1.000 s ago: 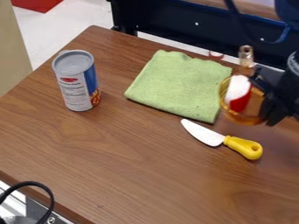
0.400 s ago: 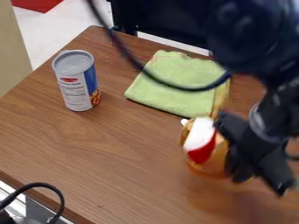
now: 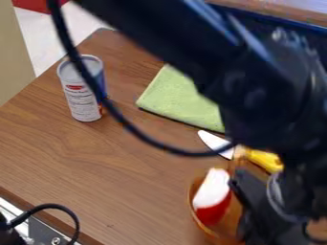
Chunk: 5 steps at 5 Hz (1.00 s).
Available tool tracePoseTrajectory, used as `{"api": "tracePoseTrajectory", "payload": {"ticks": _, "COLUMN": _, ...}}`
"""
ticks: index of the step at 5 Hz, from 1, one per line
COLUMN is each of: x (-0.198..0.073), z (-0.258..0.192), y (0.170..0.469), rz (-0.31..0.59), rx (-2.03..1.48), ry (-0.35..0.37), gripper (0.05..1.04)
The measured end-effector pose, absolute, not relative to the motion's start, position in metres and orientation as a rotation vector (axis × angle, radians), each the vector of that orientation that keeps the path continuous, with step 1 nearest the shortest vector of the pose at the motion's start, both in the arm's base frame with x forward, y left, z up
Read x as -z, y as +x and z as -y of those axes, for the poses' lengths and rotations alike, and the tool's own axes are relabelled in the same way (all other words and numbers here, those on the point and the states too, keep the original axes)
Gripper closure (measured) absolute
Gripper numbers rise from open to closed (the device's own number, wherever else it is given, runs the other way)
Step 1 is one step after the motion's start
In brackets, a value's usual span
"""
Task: Move orange pot to the bottom side of the knife and bottom right of the table
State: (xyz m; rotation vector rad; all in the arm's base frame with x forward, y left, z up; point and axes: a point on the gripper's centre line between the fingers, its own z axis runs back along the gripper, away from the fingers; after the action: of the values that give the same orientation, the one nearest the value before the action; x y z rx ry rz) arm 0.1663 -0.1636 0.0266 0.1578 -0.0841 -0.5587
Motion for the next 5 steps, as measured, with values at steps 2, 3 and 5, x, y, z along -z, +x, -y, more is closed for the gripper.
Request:
{"api": "tracePoseTrajectory", "payload": {"ticks": 2, "x": -0.006, "z": 0.157, "y": 0.14, "rz": 0.092, "rx": 0.636, "ry": 0.156, "gripper": 1.023}}
{"api": "tracePoseTrajectory", "payload": {"ticks": 3, "x": 0.002, "z": 0.155, "y": 0.138, "rz": 0.105, "rx": 0.631, "ry": 0.104, "gripper": 1.023}}
{"api": "tracePoseTrajectory", "payload": {"ticks": 5, "x": -0.004, "z": 0.157, "y": 0.145, "rz": 0.151, "rx": 0.636, "ry": -0.01, "gripper": 0.865}}
